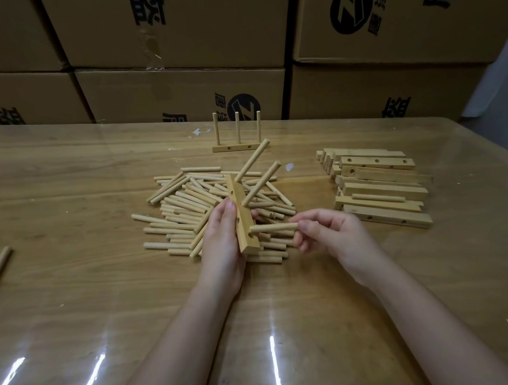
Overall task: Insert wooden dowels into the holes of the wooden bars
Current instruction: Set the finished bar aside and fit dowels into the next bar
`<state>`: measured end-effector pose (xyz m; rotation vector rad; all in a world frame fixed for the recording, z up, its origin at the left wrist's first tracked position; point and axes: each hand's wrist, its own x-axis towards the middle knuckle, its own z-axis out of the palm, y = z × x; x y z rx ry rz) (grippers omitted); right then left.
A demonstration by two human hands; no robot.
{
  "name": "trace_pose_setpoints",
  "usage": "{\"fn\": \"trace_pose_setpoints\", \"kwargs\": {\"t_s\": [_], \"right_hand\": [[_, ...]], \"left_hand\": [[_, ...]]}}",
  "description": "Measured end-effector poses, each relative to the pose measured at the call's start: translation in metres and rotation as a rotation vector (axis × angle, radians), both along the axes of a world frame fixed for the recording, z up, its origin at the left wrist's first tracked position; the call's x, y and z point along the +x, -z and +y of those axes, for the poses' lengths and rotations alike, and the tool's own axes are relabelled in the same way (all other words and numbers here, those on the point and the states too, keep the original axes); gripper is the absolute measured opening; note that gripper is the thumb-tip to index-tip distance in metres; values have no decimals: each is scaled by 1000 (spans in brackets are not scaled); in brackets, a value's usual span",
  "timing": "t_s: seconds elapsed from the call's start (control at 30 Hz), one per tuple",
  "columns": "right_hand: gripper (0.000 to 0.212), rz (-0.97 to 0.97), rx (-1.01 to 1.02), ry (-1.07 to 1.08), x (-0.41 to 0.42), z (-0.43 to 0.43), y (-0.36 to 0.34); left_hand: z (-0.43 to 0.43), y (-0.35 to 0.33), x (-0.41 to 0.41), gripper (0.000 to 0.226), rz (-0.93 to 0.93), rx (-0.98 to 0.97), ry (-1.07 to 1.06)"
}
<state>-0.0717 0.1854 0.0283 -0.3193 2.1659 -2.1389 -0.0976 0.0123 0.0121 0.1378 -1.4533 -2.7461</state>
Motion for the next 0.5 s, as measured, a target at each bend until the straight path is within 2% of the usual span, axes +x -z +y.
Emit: {"fn": "trace_pose_setpoints", "kwargs": {"t_s": [0.13,0.33,0.5], "right_hand": [[13,49,98,1,2,-2,1],[22,221,255,73,7,-7,-1],[22,505,488,177,11,-9,-3]], "left_hand": [[0,1,0,28,16,5,-18],[-1,5,-2,24,9,-27,-76],[1,9,-3,16,36,-103,-126]]}}
